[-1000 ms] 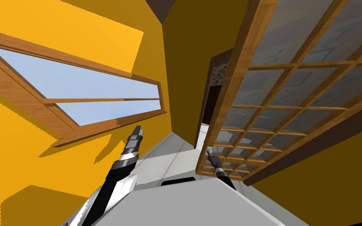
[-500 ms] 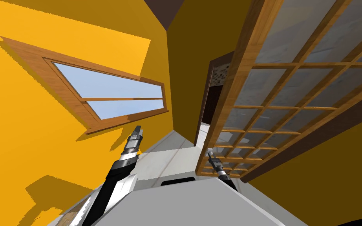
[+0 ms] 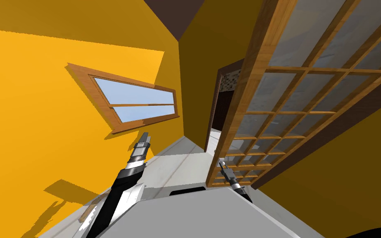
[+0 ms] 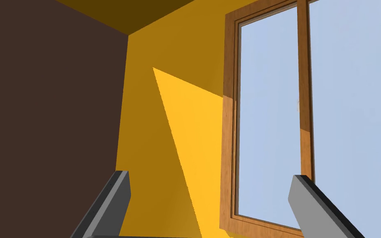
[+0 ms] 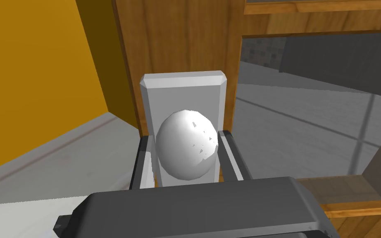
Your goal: Pull the door open
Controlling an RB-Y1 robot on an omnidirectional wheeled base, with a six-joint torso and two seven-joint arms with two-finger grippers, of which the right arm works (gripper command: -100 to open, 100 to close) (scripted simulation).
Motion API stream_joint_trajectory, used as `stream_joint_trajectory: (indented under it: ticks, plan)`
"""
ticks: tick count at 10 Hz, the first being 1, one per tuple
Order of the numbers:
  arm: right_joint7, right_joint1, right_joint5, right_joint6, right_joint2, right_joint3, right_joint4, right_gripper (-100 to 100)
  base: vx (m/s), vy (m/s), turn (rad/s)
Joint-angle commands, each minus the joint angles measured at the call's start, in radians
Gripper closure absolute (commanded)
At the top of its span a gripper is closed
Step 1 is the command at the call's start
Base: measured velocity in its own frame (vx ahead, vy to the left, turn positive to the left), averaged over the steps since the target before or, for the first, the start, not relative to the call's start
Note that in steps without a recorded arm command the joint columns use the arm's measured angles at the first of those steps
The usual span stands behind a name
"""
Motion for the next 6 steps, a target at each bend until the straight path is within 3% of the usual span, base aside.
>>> stream_joint_trajectory:
  ticks: [1,6]
  plan:
    - [-0.011,0.004,0.005,-0.019,-0.007,0.008,0.008,100,-0.136,-0.009,0.156]
    - [-0.042,0.014,0.021,-0.072,-0.027,0.032,0.031,100,-0.189,-0.047,0.124]
